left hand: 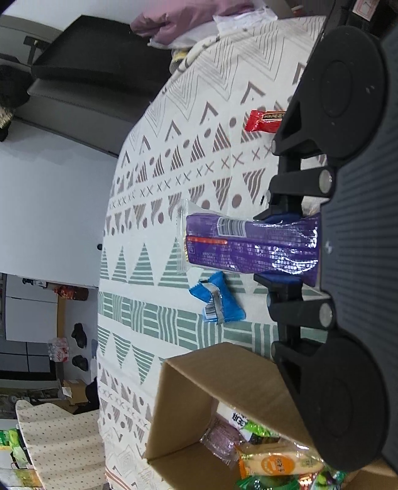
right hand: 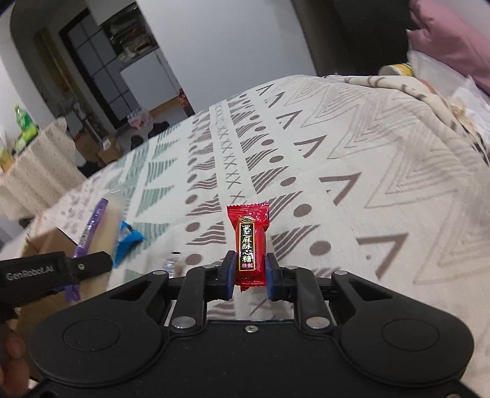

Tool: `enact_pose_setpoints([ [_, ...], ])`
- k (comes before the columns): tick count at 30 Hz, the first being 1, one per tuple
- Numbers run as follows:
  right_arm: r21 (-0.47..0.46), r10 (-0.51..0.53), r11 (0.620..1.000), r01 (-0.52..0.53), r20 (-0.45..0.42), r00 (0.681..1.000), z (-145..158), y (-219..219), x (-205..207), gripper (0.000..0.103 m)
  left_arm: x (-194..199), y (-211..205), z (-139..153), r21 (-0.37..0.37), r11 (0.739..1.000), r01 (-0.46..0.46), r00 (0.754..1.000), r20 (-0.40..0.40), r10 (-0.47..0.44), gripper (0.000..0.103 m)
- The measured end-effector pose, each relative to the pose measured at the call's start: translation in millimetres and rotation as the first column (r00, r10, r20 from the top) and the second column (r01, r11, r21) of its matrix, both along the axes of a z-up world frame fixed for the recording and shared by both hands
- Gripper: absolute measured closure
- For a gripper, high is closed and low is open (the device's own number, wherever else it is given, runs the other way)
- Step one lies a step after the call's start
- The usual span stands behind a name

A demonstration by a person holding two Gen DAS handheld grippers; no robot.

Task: Organize snacks
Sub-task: 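Lift both held candy bars and carry them over the cardboard box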

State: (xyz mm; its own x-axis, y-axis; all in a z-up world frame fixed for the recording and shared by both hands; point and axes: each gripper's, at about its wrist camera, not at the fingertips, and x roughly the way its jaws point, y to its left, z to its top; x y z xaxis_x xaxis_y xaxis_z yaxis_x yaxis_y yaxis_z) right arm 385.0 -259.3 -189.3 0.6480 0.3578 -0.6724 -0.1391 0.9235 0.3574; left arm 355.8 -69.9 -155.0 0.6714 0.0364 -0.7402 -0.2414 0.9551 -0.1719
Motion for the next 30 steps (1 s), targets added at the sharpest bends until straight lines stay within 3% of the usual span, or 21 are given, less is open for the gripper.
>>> enact_pose_setpoints([
  [20, 0.035, -0.034, 0.999, 0.032, 0.063, 0.997, 68.8, 30.4, -63.4, 0.084, -51.6, 28.3, 54.1, -0.080, 0.996, 0.026, 0.998, 0.066, -0.021, 0.072],
  [24, 0.044, -0.025, 0.999, 0.022, 0.083, 0.996, 81.8, 45.1, -70.3, 0.084, -61.2, 45.9, 68.2, -0.127, 0.992, 0.013, 0.997, 0.071, -0.004, 0.072],
  [30, 0.088, -0.014, 0.996, 0.005, 0.108, 0.994, 100.4, 71.7, -82.1, 0.084, -80.9, 81.7, 94.1, -0.124, 0.992, -0.031, 0.997, 0.071, 0.040, 0.072],
])
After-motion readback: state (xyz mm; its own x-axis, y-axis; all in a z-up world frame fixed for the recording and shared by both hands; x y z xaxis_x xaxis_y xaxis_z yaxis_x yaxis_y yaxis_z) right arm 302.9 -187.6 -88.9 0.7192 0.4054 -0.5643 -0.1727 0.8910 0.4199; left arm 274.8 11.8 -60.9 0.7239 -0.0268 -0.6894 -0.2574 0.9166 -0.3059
